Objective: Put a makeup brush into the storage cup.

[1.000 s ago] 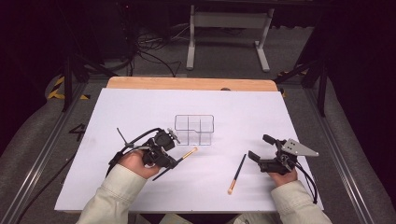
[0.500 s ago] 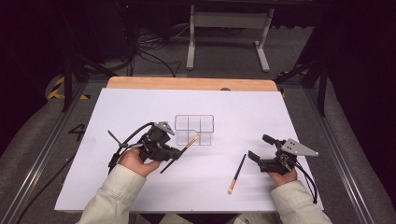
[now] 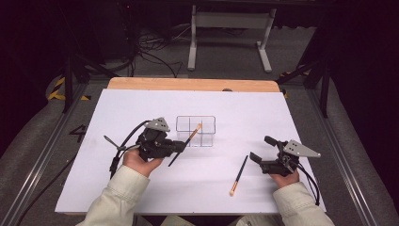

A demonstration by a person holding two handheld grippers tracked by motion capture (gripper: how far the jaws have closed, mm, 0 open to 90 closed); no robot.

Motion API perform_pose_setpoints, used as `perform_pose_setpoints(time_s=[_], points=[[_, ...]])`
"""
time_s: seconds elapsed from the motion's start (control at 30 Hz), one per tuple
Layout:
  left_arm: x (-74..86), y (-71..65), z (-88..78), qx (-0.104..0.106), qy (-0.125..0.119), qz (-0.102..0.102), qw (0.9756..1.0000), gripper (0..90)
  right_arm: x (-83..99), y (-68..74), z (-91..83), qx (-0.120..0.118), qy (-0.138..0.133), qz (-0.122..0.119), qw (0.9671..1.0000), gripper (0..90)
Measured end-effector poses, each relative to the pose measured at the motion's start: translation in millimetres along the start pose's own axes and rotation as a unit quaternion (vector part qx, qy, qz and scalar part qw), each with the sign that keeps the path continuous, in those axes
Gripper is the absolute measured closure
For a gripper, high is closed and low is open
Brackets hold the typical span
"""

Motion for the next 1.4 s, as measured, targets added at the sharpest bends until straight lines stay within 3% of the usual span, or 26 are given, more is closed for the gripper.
perform_pose_setpoints(time_s=[0.1, 0.23, 0.4, 0.53, 0.67, 0.73, 0.8, 1.13, 1.23, 1.4], points=[[1.1, 4.4, -0.1, 0.004, -0.030, 0.011, 0.9995, 82.4, 0.0, 0.0, 0.1, 0.000, 0.001, -0.001, 1.0000, 3.8], [4.1, 11.1, 0.1, 0.019, -0.068, 0.004, 0.9975, 82.4, -0.1, 0.4, -0.1, -0.001, 0.001, 0.000, 1.0000, 3.8], [9.4, 17.2, 2.1, 0.022, -0.118, 0.028, 0.9924, 82.4, -0.1, 0.5, 0.2, -0.003, 0.000, 0.000, 1.0000, 3.9], [12.1, 20.0, 3.1, 0.026, -0.134, 0.032, 0.9902, 82.4, -0.2, 0.7, 0.2, -0.004, -0.001, 0.000, 1.0000, 3.9], [14.8, 21.8, 4.1, 0.034, -0.162, 0.040, 0.9854, 82.4, -0.3, 0.7, 0.2, -0.004, -0.002, 0.000, 1.0000, 3.8], [16.2, 22.5, 4.1, 0.027, -0.182, 0.065, 0.9807, 82.4, -0.3, 0.8, 0.3, -0.004, -0.001, 0.000, 1.0000, 3.9], [17.4, 22.6, 4.3, 0.025, -0.192, 0.073, 0.9783, 82.4, -0.2, 0.8, 0.3, -0.005, -0.001, 0.000, 1.0000, 3.9], [15.3, 24.2, 4.2, 0.042, -0.225, 0.070, 0.9710, 82.3, -0.2, 1.0, 0.5, -0.006, -0.001, 0.001, 1.0000, 3.8], [10.7, 24.4, 5.1, 0.047, -0.242, 0.068, 0.9667, 82.3, -0.2, 0.9, 0.6, -0.006, -0.001, 0.001, 1.0000, 3.9], [0.0, 26.4, 7.1, 0.052, -0.244, 0.062, 0.9663, 82.4, 0.0, 0.7, 0.4, -0.005, 0.000, 0.001, 1.0000, 3.9]])
Point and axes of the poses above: each handheld gripper's, and its own axes: z roughly forward along the jaws, x roughly out of its underside, y roughly to its left, the point moved 3 cm from there along z, roughly forward along the jaws, and after that the axes turned 8 degrees about -z, right-handed, at the moved point
